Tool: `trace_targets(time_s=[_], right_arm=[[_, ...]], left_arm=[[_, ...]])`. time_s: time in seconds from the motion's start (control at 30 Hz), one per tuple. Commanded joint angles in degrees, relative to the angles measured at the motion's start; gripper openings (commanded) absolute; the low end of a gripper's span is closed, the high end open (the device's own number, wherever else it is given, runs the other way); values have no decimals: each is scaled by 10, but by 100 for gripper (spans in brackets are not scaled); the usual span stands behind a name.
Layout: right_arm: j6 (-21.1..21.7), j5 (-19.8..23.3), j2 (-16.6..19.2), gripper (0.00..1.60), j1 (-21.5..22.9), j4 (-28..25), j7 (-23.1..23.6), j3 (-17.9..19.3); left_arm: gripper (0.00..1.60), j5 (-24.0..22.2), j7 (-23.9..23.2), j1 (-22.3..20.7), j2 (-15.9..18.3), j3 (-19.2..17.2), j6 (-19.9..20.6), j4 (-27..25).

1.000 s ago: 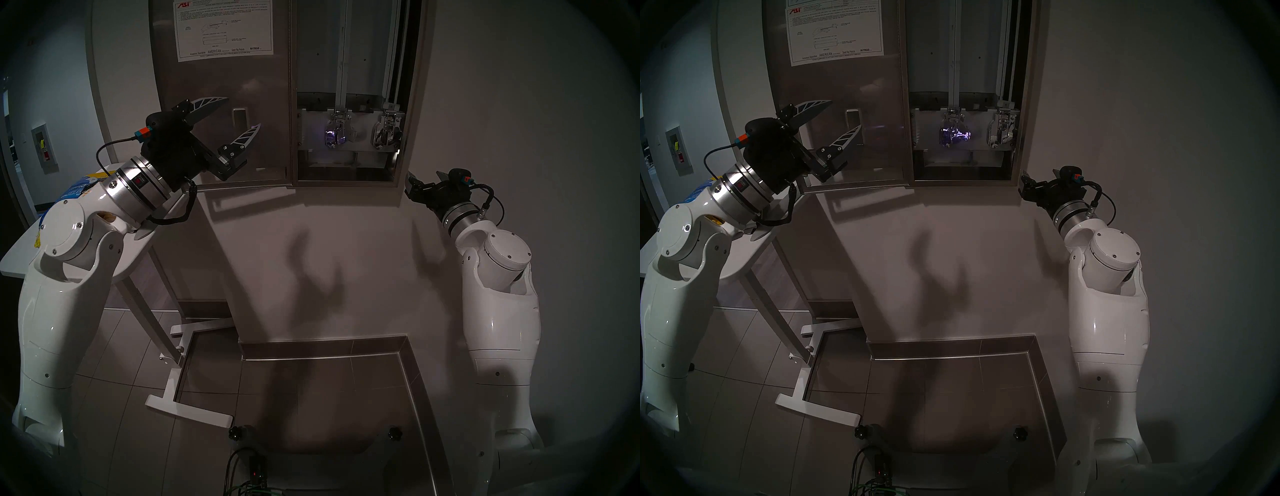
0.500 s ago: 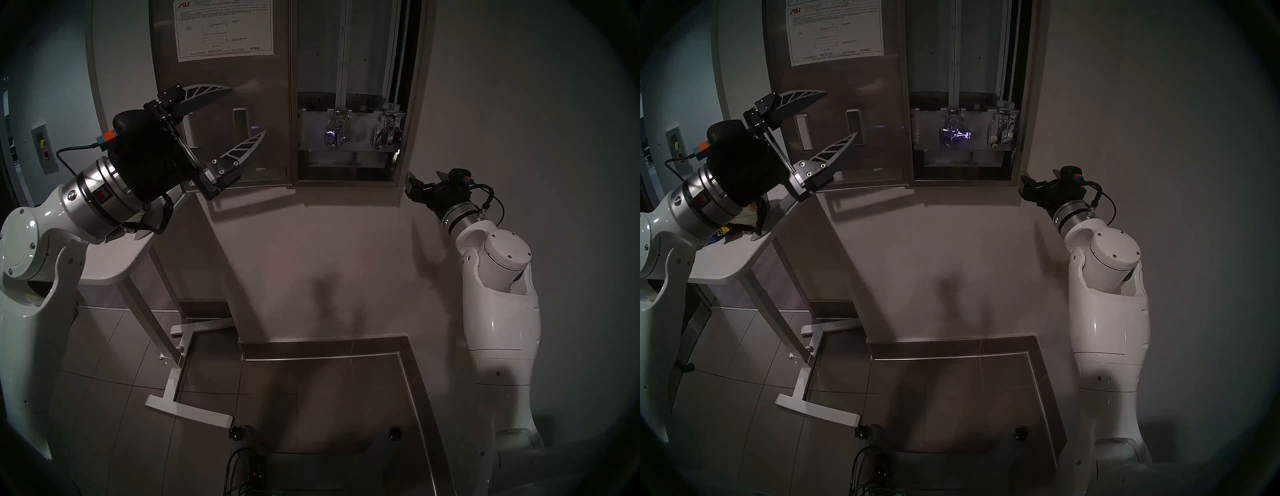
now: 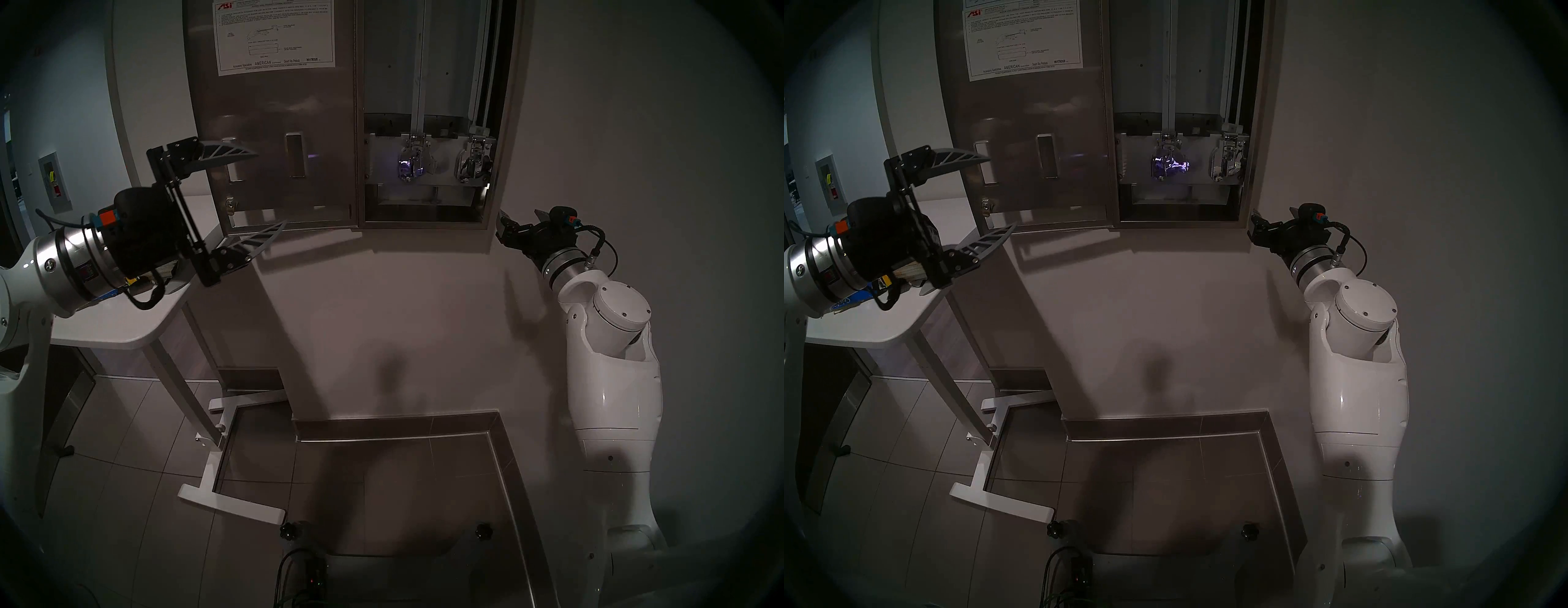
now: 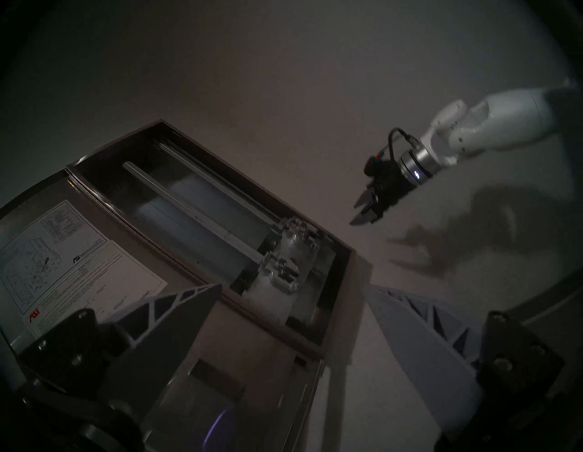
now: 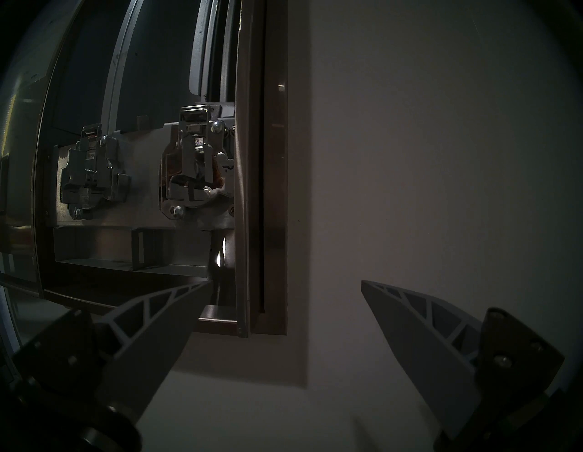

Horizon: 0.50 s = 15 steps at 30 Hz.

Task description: Open the dispenser door, put the pads inside, close the door

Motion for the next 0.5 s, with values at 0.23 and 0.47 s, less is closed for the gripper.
trace_targets(time_s=[0.23,0.47], right_arm=[[-5,0,3,160,17,-18,-2,-1],[-5,1,4,160,17,-18,-3,-2]], left_arm=[[160,68,-139,22,-17,-156,-87,35],[160,101,-189,26,-26,-217,-135,55]])
